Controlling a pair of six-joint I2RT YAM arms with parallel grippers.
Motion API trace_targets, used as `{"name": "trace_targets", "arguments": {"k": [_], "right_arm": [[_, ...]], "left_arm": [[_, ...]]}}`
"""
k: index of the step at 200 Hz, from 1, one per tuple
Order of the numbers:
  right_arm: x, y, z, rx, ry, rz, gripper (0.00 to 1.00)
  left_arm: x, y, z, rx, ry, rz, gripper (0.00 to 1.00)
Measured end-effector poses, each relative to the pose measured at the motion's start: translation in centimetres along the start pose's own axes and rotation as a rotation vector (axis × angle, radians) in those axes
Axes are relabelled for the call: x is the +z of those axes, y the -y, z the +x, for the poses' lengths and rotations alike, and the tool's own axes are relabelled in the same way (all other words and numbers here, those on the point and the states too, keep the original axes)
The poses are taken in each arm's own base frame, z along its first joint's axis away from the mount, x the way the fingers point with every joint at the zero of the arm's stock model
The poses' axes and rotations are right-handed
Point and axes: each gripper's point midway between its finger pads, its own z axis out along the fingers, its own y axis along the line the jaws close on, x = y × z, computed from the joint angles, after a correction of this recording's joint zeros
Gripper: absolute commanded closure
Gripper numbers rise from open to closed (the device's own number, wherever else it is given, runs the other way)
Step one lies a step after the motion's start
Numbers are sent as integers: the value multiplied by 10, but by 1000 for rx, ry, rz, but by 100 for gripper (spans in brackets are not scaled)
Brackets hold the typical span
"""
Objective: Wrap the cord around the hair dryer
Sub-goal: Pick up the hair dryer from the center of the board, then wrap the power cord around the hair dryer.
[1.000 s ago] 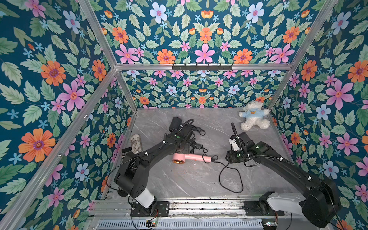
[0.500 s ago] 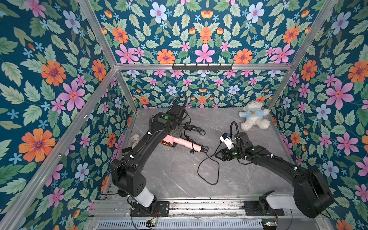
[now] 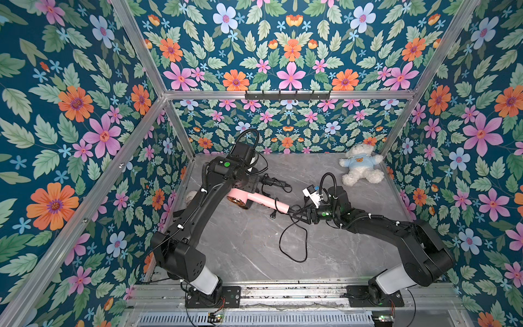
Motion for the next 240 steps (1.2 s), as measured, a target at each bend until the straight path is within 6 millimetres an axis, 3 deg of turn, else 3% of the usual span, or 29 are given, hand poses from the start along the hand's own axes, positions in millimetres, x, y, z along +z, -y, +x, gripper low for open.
{"name": "trace_targets", "arguments": {"k": [26, 54, 77, 93, 111, 122, 159, 202, 221, 240], "right_arm": [[2, -3, 4, -17, -9, -19, 29], [19, -1, 6, -30, -24, -34, 17], [36, 5, -1, -50, -2, -32, 18], [46, 24, 2, -13, 15, 0, 31], [51, 38, 3, 37, 42, 23, 65], [50, 42, -1, 56, 66, 22, 77], [21, 48, -37, 66, 173, 55, 100], [-20, 11, -94, -141, 228, 190, 100], [-44, 13, -102, -194, 221, 332, 100], [-64, 10, -97, -233, 193, 429, 100]], "left_arm": [[1, 1, -2, -4, 2, 11, 100], [1, 7, -6, -5, 7, 44, 100], [-1, 11, -10, -6, 19, 70, 100], [-5, 14, -13, -9, 38, 91, 100], [-8, 17, -14, -11, 55, 109, 100], [-8, 17, -11, -11, 54, 110, 100], [7, 13, 19, -7, -14, 81, 100], [16, -3, 34, -12, -56, -4, 100], [17, -15, 34, -31, -57, -56, 100], [20, -41, 35, -67, -68, -151, 100]]}}
